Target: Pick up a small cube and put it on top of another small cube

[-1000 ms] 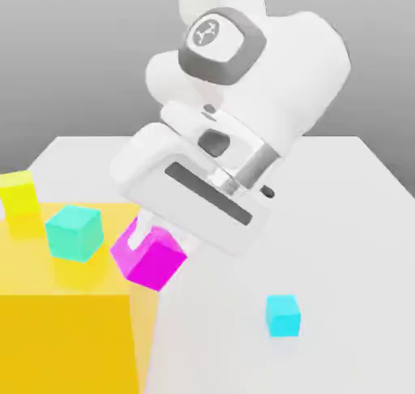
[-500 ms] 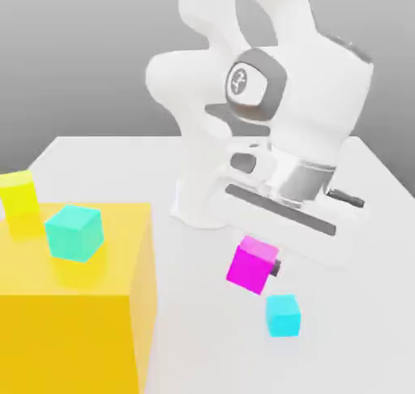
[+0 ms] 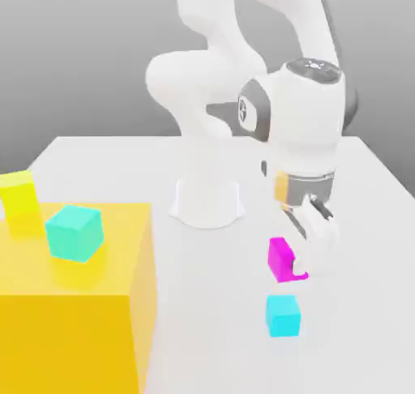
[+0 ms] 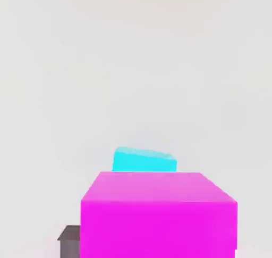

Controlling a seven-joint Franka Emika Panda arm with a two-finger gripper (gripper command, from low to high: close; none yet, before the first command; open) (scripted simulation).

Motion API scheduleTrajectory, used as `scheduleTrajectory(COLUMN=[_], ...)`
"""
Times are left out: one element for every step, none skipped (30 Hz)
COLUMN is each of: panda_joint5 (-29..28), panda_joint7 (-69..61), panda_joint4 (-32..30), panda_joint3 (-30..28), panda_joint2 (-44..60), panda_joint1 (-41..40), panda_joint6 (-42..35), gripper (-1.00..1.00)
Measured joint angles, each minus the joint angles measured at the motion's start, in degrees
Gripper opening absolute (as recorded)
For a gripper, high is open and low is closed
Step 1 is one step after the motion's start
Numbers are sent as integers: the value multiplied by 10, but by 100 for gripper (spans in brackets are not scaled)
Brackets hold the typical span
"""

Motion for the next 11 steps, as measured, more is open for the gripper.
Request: scheduleTrajectory(panda_joint5=[-3,-7,-10,-13,-16,-19,-21,-23,-25,-25,-25], panda_joint7=[4,7,10,13,15,17,19,20,21,21,21], panda_joint4=[1,2,2,3,3,4,4,3,3,3,3], panda_joint3=[0,0,0,-1,-2,-2,-3,-3,-4,-4,-4], panda_joint2=[10,20,31,42,53,65,77,89,102,109,109], panda_joint1=[-1,-2,-3,-3,-3,-3,-2,-1,-1,-1,-1], panda_joint6=[9,19,29,39,50,62,73,85,98,104,104], gripper=[-100,-100,-100,-100,-100,-100,-100,-100,-100,100,100])
